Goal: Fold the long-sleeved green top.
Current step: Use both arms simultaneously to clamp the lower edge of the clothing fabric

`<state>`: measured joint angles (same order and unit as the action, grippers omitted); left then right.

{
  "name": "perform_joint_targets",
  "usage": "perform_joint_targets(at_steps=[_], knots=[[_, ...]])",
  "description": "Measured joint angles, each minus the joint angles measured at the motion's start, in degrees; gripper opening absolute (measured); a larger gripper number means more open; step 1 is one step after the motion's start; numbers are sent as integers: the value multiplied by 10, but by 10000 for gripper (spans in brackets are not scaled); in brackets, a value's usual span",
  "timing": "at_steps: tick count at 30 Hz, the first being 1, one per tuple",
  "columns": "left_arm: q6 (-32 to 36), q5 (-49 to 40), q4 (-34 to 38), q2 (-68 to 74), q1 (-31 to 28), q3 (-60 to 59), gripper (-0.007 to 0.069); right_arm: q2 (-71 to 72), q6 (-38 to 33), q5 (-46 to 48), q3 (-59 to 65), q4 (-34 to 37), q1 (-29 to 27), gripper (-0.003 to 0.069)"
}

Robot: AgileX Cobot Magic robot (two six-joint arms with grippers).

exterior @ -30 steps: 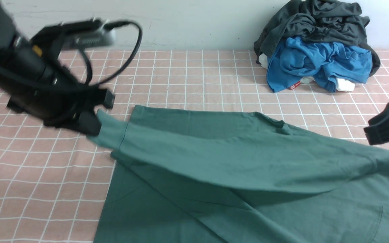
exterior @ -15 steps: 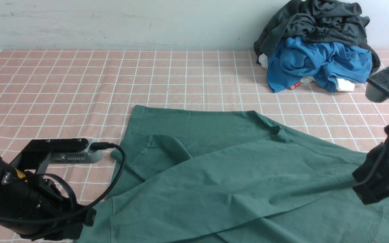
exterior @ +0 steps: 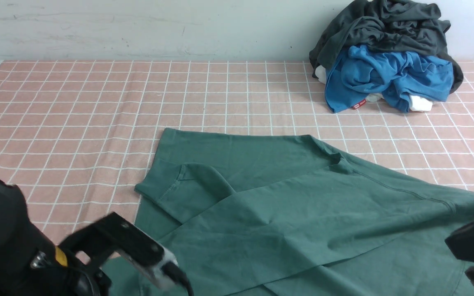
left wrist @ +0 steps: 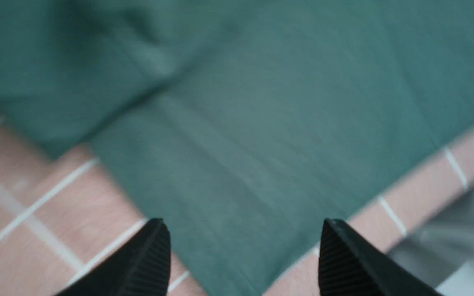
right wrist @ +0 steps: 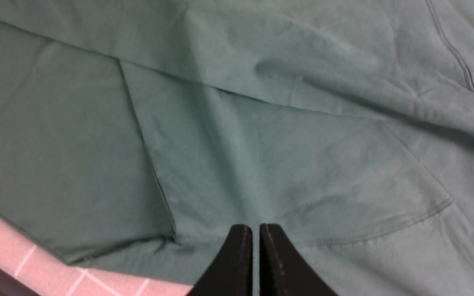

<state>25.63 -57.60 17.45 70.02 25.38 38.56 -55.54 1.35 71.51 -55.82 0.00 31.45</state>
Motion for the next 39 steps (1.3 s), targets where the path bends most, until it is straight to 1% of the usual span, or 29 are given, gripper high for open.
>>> perform_joint_targets(at_steps=[1,2,3,4,5,9,11,16,21,25,27,28,29,33,36,39], knots=[[34,0,-29,3,64,-6,448,14,-2,1,16,0,0,24],[43,0,-33,3,71,-8,448,15,-3,2,18,0,0,24],[71,3,-65,10,123,-16,448,22,-7,3,29,0,0,24],[74,3,-73,11,135,-20,448,23,-9,3,32,0,0,24],[89,12,-96,22,171,-31,448,27,-13,3,43,0,0,24],[101,53,-129,66,232,-62,448,28,-13,3,61,0,0,24],[103,68,-132,90,242,-65,448,29,-17,3,64,0,0,24],[102,107,-141,135,244,-64,448,29,-18,3,64,-12,0,24],[96,104,-153,138,244,-54,435,29,-18,3,64,-13,0,24],[76,104,-165,139,244,-37,382,29,-18,3,64,-13,0,24],[60,105,-181,139,244,-30,317,29,-18,3,64,-16,0,24],[59,105,-181,139,244,-30,317,29,-18,3,64,-16,0,24],[52,105,-189,139,244,-29,274,29,-18,3,64,-18,0,24],[46,99,-196,139,244,-29,178,29,-18,3,64,-22,0,24],[46,73,-184,139,244,-29,149,29,-18,3,64,-23,0,24],[47,47,-164,139,244,-29,160,29,-18,3,64,-23,0,24]])
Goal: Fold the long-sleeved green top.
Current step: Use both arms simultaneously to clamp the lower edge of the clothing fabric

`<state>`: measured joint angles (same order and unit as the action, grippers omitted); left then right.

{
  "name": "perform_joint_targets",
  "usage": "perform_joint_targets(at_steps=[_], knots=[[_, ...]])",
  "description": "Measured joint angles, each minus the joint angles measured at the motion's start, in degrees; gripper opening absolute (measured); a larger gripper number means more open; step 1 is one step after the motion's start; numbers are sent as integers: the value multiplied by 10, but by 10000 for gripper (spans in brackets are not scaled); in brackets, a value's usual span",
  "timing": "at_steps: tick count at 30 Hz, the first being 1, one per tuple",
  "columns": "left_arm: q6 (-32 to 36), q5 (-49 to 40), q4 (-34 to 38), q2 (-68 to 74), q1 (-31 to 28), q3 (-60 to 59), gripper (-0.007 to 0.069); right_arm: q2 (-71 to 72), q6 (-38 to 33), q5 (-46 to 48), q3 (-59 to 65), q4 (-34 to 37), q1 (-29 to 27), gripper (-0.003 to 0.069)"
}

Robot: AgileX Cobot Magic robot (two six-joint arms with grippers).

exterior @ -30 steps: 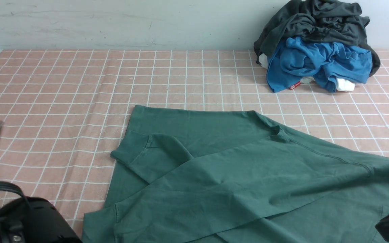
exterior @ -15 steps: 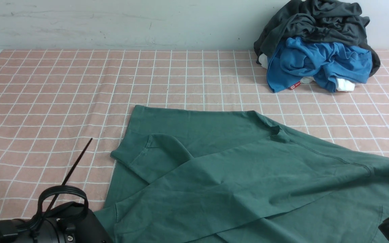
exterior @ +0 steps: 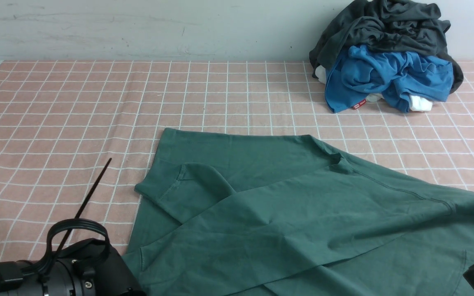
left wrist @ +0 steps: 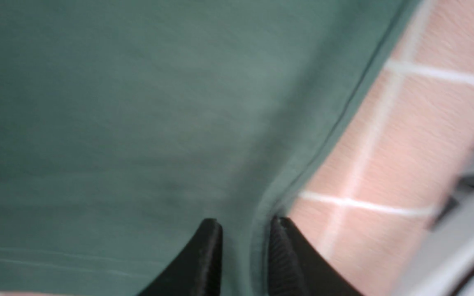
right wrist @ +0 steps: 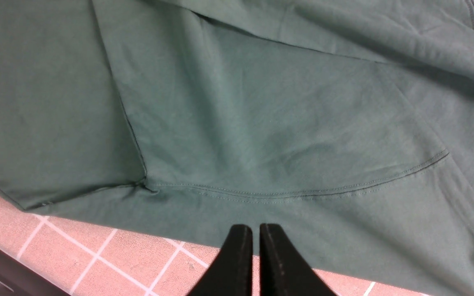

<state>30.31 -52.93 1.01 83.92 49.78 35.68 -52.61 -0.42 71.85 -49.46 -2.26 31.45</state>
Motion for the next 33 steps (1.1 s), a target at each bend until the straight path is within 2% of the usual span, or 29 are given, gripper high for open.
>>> perform_joint_targets(at_steps=[2,9,11,14,22,27,32,33], knots=[[0,-4,9,0,0,0,179,0,0,0,0,0,0,24],[13,22,17,8,0,-27,404,0,0,0,0,0,0,24],[14,26,18,7,1,-30,434,0,0,0,0,0,0,24],[5,29,18,6,1,-31,440,0,0,0,0,0,0,24],[-25,49,-10,11,1,-7,325,0,4,0,0,-1,0,24],[-26,52,-21,13,1,-3,211,1,4,0,0,-2,0,24],[-26,50,-18,13,1,-3,45,1,4,0,0,-2,0,24],[-27,50,-17,13,1,-3,40,1,4,0,0,-2,0,24]])
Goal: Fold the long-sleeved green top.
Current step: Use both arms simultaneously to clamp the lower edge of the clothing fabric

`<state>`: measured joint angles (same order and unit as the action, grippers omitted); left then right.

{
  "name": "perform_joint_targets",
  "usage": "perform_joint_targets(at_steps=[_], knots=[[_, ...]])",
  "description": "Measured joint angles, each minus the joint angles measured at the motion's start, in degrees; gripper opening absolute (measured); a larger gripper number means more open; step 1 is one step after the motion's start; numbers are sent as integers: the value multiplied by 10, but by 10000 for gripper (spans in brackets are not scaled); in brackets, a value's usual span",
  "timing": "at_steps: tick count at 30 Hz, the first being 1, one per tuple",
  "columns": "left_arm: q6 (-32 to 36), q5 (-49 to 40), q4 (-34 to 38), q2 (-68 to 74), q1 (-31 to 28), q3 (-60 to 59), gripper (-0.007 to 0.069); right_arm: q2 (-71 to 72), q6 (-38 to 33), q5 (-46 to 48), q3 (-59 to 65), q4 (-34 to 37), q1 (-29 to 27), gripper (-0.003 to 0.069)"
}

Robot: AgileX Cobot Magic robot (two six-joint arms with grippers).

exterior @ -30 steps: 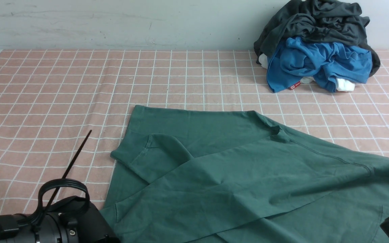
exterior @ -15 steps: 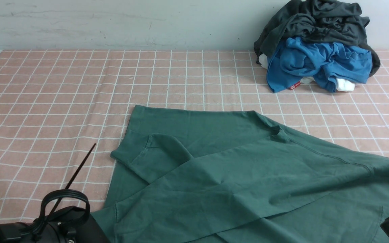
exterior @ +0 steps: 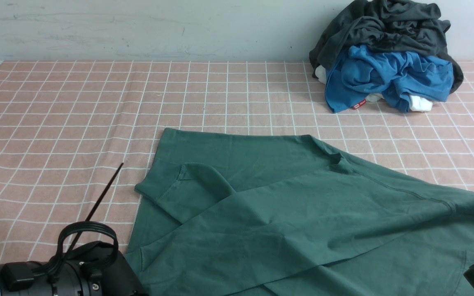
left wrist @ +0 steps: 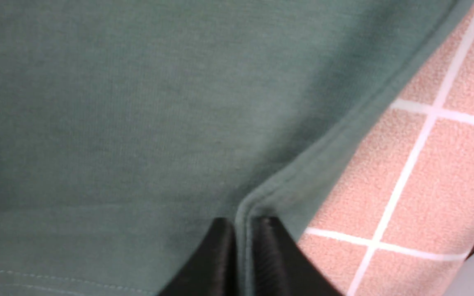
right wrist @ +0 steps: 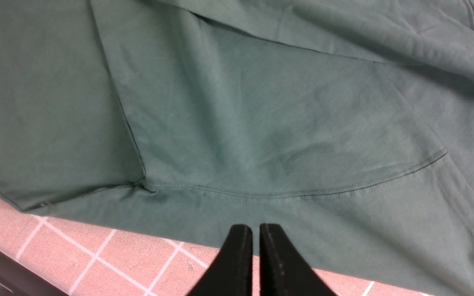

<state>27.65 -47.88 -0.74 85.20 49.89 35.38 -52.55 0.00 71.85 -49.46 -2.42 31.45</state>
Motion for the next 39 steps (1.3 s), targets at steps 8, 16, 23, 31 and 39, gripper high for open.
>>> perform_joint_targets(at_steps=[8,16,23,31,39], knots=[[0,-63,29,-3,0,1,-1,0,-16,0,1,0,0,24],[-21,-121,23,-57,-36,2,-1,0,-143,-1,47,29,0,65],[-23,-131,23,-95,-90,2,-1,0,-263,-12,101,64,0,242],[-33,-132,23,-98,-97,1,-1,-82,-299,-154,202,-9,0,478],[-40,-132,23,-98,-98,1,-1,-194,-341,-294,234,-77,0,491]])
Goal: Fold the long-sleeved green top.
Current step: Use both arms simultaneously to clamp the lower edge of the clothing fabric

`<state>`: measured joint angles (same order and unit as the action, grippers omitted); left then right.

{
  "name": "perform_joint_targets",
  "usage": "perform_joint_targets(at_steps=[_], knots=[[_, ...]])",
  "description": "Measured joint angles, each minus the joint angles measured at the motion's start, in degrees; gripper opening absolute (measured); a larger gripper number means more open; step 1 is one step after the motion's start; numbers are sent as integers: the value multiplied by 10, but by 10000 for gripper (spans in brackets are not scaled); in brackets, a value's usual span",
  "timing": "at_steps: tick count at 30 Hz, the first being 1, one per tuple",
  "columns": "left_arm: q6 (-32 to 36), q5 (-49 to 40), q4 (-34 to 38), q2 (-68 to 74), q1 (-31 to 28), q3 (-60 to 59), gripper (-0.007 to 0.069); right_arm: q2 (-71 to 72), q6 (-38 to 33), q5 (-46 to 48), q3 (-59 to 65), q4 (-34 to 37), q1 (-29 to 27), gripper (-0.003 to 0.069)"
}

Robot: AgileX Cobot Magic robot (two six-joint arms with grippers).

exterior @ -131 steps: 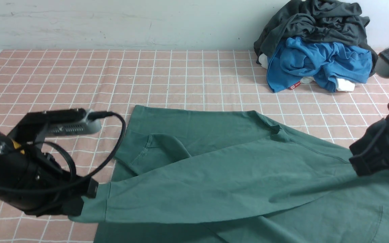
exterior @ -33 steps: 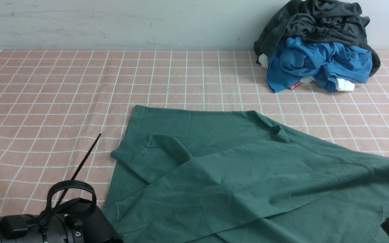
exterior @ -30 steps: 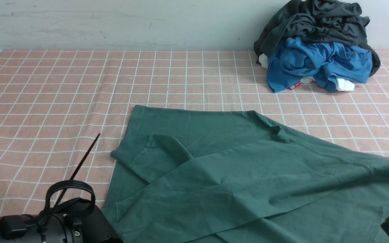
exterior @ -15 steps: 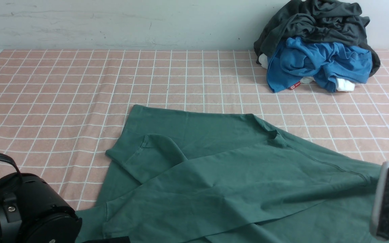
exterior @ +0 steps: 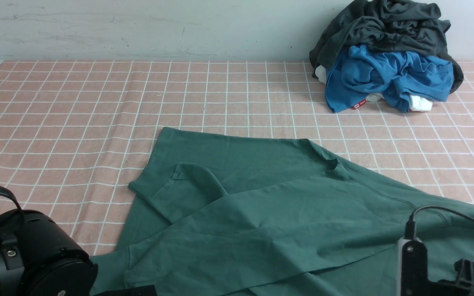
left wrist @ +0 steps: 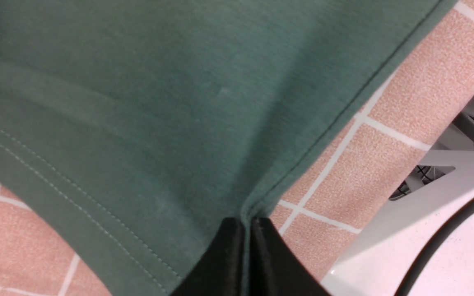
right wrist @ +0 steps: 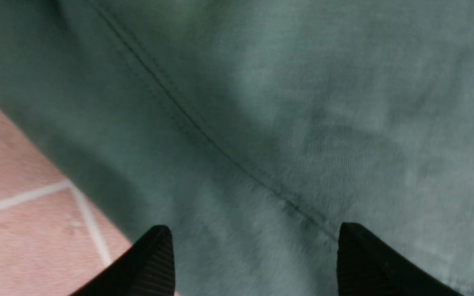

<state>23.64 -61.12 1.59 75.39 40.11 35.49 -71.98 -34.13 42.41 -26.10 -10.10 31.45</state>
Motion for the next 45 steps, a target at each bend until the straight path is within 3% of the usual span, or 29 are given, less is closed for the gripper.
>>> perform_joint_targets(at_steps=[12,26,40,45], knots=[[-8,1,0,0,0,0,-1,-52,-103,-2,-5,-5,1,460],[-8,4,0,0,0,0,-1,-31,-125,53,0,28,1,443],[-8,8,-1,0,0,0,-1,-24,-180,-15,23,32,1,441],[-8,8,-1,0,0,0,-1,-23,-179,-14,23,30,1,373]])
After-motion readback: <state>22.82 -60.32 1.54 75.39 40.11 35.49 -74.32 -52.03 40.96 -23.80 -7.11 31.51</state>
